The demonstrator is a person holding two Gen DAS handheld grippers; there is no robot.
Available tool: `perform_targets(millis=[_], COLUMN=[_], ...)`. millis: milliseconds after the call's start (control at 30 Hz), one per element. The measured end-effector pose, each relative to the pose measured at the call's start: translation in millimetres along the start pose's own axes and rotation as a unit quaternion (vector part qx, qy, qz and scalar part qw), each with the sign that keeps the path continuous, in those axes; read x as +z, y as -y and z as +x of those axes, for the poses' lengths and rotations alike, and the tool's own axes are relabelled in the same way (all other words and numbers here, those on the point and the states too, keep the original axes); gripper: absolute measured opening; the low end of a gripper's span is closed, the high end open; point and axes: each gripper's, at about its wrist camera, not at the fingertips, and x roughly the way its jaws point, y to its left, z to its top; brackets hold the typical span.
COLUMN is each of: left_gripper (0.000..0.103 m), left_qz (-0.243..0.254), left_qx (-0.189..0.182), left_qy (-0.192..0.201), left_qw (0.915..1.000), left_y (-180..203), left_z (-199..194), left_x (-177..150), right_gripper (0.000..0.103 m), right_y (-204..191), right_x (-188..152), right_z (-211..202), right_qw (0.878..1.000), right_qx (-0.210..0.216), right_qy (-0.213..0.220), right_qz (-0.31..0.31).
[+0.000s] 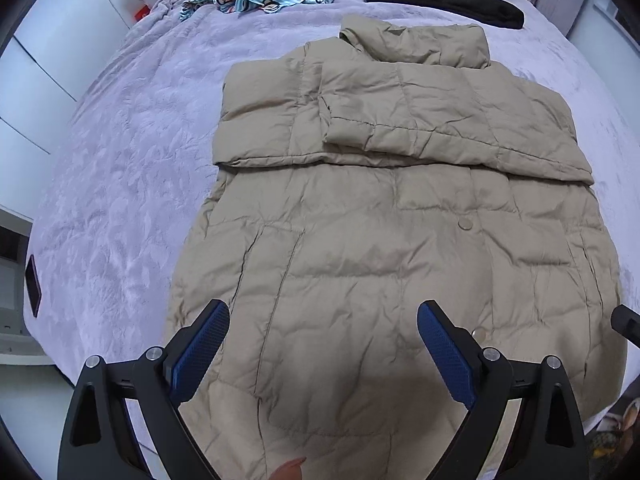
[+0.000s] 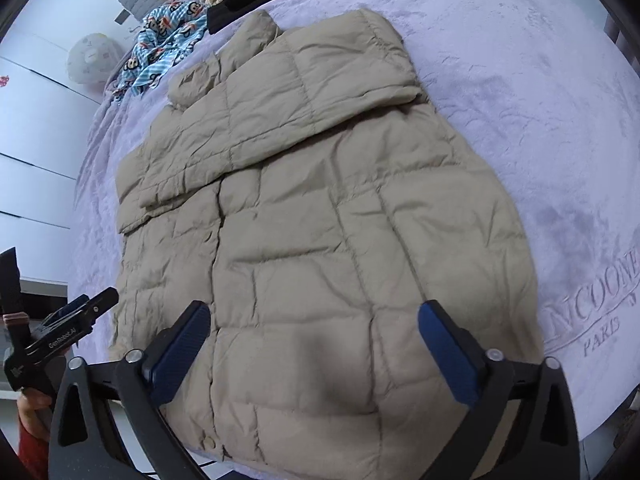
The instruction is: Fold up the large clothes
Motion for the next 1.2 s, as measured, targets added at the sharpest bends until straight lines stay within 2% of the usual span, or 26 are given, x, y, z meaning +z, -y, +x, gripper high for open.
perform_targets(millis=[333,500,633,833,933,1000,1133,1200], left_gripper=[0.096,0.096,0.096,0.096,0.096,0.096,0.096,0.096], left_qz=[0.042,0.027,0.010,-0.059,-0.095,-0.114,-0.147,-0.175], left_qx=[-0.020,-0.034,-0.042,-0.080,-0.088,-0.102,-0.131,-0.168], left_qy=[-0.004,-0.014,-0.013,-0.034,-0.035,-0.040,-0.053,-0.062], left_qw=[0.9989,0.9989,0.9990,0.9945,0.9910,0.9874,0.9789,0.9682], left_y=[-24,-35,-40,-54,-66,-74,-90,-101], left_z=[-7,-12,-18,-10,-11,-10,-7,-2], left_x=[-47,-64,-75,-99,-113,-122,-137,-147], right_gripper=[0.103,0.103,0.103,0.103,0.103,0.103,0.103,0.103], right_y=[-26,-26,-21,-3,16,35,76,95], right_x=[-71,-96,-101,-103,-105,-110,-123,-131], right_z=[-1,0,-1,-14,-26,-30,-32,-32], right_qw=[0.996,0.995,0.994,0.991,0.992,0.988,0.973,0.961], right_qx=[0.058,0.043,0.033,0.054,0.044,0.048,0.072,0.088], right_qy=[-0.028,-0.045,-0.056,-0.063,-0.055,-0.055,-0.048,-0.042], right_qz=[0.056,0.080,0.086,0.103,0.108,0.133,0.215,0.258])
